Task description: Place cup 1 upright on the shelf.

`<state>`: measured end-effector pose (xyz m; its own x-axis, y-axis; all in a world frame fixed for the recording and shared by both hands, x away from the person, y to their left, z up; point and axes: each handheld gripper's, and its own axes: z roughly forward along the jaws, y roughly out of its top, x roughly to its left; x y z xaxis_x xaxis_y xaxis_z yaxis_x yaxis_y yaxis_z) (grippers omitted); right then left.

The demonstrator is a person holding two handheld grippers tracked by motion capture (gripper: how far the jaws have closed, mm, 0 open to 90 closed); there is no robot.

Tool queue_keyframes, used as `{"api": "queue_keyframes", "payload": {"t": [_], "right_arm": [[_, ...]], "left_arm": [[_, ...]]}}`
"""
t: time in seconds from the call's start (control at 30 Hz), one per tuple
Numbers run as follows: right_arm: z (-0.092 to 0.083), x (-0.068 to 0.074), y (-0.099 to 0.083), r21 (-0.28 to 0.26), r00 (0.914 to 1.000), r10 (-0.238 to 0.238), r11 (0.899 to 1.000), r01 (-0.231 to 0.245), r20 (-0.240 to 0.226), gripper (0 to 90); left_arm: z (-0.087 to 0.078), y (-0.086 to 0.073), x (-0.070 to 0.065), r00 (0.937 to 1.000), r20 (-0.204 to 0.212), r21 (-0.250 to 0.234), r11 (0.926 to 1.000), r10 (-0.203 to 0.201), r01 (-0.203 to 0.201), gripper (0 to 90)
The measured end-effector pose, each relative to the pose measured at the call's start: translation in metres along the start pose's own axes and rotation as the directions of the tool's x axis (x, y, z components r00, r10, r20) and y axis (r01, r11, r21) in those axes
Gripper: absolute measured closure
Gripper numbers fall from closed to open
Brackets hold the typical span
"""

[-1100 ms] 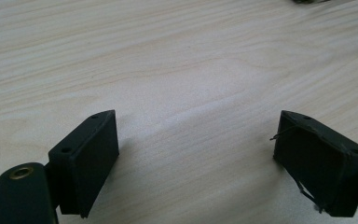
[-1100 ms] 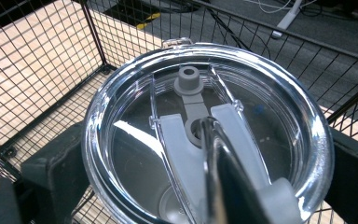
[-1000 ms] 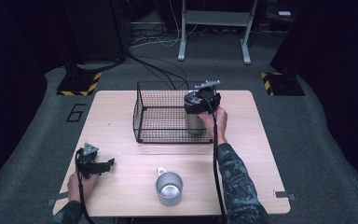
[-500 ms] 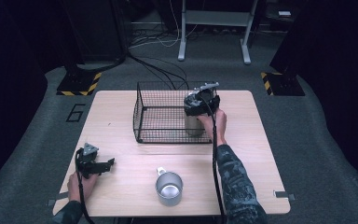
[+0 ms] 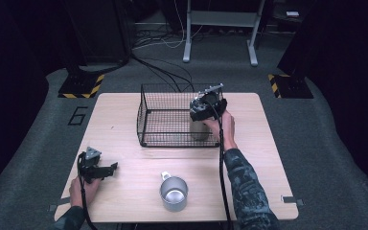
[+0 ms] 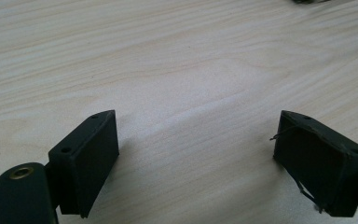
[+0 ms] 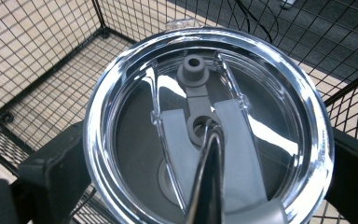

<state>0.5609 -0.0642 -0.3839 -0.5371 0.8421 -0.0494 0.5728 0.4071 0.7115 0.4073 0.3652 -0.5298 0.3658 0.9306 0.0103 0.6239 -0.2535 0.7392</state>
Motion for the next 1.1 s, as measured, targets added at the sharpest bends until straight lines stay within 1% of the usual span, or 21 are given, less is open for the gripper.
{"api": "queue_keyframes", "payload": {"t": [0.03, 0.1, 0.17, 0.2, 0.3, 0.33, 0.37, 0.5, 0.53, 0.57, 0.6, 0.63, 0.7, 0.77, 0.83, 0.87, 0.9, 0.97, 1.0, 1.07, 1.1], "right_arm": [[-0.001, 0.000, 0.000, 0.008, 1.0000, -0.001, 1.000, 0.001, -0.003, 0.1], [-0.001, 0.000, 0.000, 0.008, 1.0000, -0.001, 1.000, 0.001, -0.002, 0.0], [-0.002, -0.002, 0.000, 0.009, 1.0000, 0.002, 1.000, -0.002, -0.007, 0.0], [-0.005, -0.004, 0.000, 0.007, 0.9997, 0.019, 1.000, -0.019, -0.012, 0.0], [-0.007, -0.006, -0.001, 0.008, 0.9995, 0.027, 1.000, -0.027, -0.017, 0.0], [-0.012, -0.007, -0.001, -0.004, 0.9995, 0.030, 1.000, -0.030, -0.010, 0.0], [-0.015, -0.007, 0.000, -0.015, 0.9998, 0.019, 1.000, -0.019, -0.007, 0.0], [-0.023, -0.006, 0.001, -0.030, 0.9999, 0.009, 1.000, -0.009, -0.008, 0.0], [-0.028, -0.005, 0.002, -0.022, 0.9999, 0.006, 1.000, -0.006, -0.012, 0.0], [-0.028, -0.005, 0.002, -0.022, 0.9999, 0.006, 1.000, -0.006, -0.012, 0.0], [-0.032, -0.005, 0.001, -0.034, 0.9999, -0.004, 0.999, 0.003, -0.016, 0.0], [-0.032, -0.005, 0.001, -0.034, 0.9999, -0.004, 0.999, 0.003, -0.016, 0.0], [-0.040, -0.004, 0.001, -0.053, 0.9997, -0.012, 0.999, 0.011, -0.020, 0.0], [-0.046, -0.004, 0.001, -0.065, 0.9995, -0.028, 0.998, 0.027, -0.014, 0.0], [-0.049, -0.003, 0.001, -0.070, 0.9996, -0.024, 0.997, 0.023, -0.013, 0.0], [-0.056, -0.002, 0.000, -0.078, 0.9994, -0.031, 0.996, 0.029, -0.013, 0.0], [-0.058, -0.002, 0.000, -0.083, 0.9994, -0.033, 0.996, 0.032, -0.014, 0.0], [-0.065, -0.001, -0.002, -0.090, 0.9994, -0.028, 0.996, 0.025, -0.022, 0.0], [-0.065, -0.001, -0.002, -0.090, 0.9994, -0.028, 0.996, 0.025, -0.022, 0.0], [-0.072, 0.000, -0.004, -0.109, 0.9992, -0.025, 0.994, 0.022, -0.033, 0.0], [-0.076, 0.000, -0.005, -0.107, 0.9990, -0.027, 0.994, 0.023, -0.034, 0.0]], "left_arm": [[0.000, 0.000, 0.000, 1.0000, 0.000, 0.000, 1.0000, 0.000, 0.000, 13.6], [0.000, 0.000, 0.000, 1.0000, 0.000, 0.001, 1.0000, 0.001, -0.001, 13.6], [0.000, 0.000, 0.000, 1.0000, -0.001, -0.006, 1.0000, -0.007, 0.007, 13.6], [0.000, 0.000, 0.000, 1.0000, -0.001, -0.006, 1.0000, -0.008, 0.008, 13.6], [0.000, 0.000, 0.000, 1.0000, 0.000, 0.001, 1.0000, 0.000, 0.000, 13.6], [0.000, 0.000, 0.000, 1.0000, 0.001, 0.001, 1.0000, 0.000, 0.000, 13.6], [0.000, 0.000, 0.000, 1.0000, 0.001, 0.001, 1.0000, 0.000, 0.000, 13.6], [0.000, 0.000, 0.000, 1.0000, 0.001, 0.001, 1.0000, 0.001, -0.001, 13.6], [0.000, 0.000, 0.000, 1.0000, 0.001, 0.001, 1.0000, 0.001, -0.001, 13.6], [0.000, 0.000, 0.000, 1.0000, 0.001, 0.001, 1.0000, 0.001, -0.001, 13.6], [0.000, 0.000, 0.000, 1.0000, 0.000, 0.000, 1.0000, 0.000, 0.000, 13.6], [0.000, 0.000, 0.000, 1.0000, 0.000, 0.000, 1.0000, 0.000, 0.000, 13.6], [0.000, 0.000, -0.001, 1.0000, -0.001, -0.007, 0.9999, -0.008, 0.008, 13.6], [0.000, 0.000, -0.001, 1.0000, -0.001, -0.006, 0.9999, -0.008, 0.008, 13.6], [0.000, 0.000, -0.001, 1.0000, -0.001, -0.007, 0.9999, -0.008, 0.008, 13.6], [0.000, 0.000, 0.000, 1.0000, -0.001, -0.005, 1.0000, -0.008, 0.008, 13.6], [0.000, 0.000, 0.000, 1.0000, -0.001, -0.005, 1.0000, -0.008, 0.008, 13.6], [0.000, 0.000, -0.001, 1.0000, -0.001, -0.006, 0.9999, -0.009, 0.009, 13.6], [0.000, 0.000, -0.001, 1.0000, -0.001, -0.006, 0.9999, -0.009, 0.009, 13.6], [0.000, 0.000, 0.000, 1.0000, -0.001, -0.006, 1.0000, -0.007, 0.007, 13.6], [0.000, 0.000, 0.000, 1.0000, -0.001, -0.006, 1.0000, -0.007, 0.007, 13.6]]}}
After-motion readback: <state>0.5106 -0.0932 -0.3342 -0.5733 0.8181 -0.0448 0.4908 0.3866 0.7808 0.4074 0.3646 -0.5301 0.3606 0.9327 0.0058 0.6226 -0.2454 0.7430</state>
